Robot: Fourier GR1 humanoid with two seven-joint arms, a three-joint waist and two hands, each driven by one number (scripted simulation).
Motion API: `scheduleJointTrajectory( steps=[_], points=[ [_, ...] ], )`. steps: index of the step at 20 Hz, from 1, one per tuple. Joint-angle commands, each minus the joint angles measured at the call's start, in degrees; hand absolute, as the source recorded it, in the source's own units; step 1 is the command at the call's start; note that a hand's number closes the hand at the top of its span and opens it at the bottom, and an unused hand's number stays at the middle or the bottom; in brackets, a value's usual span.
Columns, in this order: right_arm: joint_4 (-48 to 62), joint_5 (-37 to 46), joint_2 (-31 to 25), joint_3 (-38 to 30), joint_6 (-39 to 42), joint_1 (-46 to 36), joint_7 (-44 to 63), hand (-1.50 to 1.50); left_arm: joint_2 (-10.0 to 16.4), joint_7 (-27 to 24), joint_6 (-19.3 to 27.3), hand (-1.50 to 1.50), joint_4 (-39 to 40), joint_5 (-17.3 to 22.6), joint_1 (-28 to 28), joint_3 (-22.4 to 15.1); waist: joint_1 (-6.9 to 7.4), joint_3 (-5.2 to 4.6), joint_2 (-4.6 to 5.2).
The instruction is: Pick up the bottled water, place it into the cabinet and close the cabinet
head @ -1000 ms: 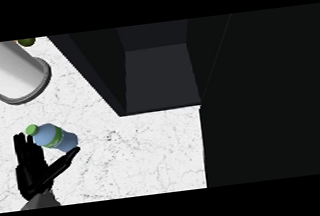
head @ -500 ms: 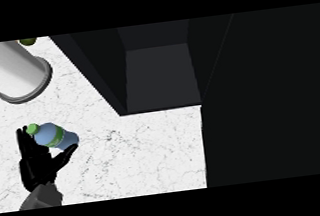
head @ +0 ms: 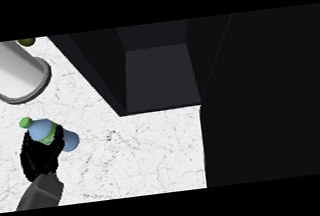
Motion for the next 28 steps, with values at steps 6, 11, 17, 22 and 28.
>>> scheduleJointTrajectory(
  steps=[6,11,17,22,28],
  points=[
    [-7.29,-2.62,1.42,1.44,0.76,2.55,2.21,-1.50,0.79,-7.12,2.01,1.50,-0.92,-0.56,-0.17,-0.10,0.53,0.05,-0.16],
    [-6.02,-3.72,0.43,-0.67,0.13,1.12,1.46,-1.50,-4.64,-6.06,-2.66,1.50,-3.11,-6.06,-0.98,-8.36,0.59,0.10,-0.30],
    [-7.75,-3.84,0.37,0.05,-0.73,0.96,2.42,-1.50,-9.91,-1.83,-3.44,1.50,-10.36,-9.36,1.37,-16.00,1.57,0.17,-0.58],
    [-6.65,-1.27,1.08,1.16,-1.75,-0.63,2.84,-1.50,-10.17,4.58,0.96,1.50,-20.41,-5.19,1.98,-25.28,1.70,0.18,-0.81],
    [-5.55,-2.00,1.76,1.63,-2.50,-1.23,3.21,-1.50,-10.21,11.35,8.19,1.50,-38.23,-0.63,7.30,-36.89,2.21,0.18,-0.82]
  ],
)
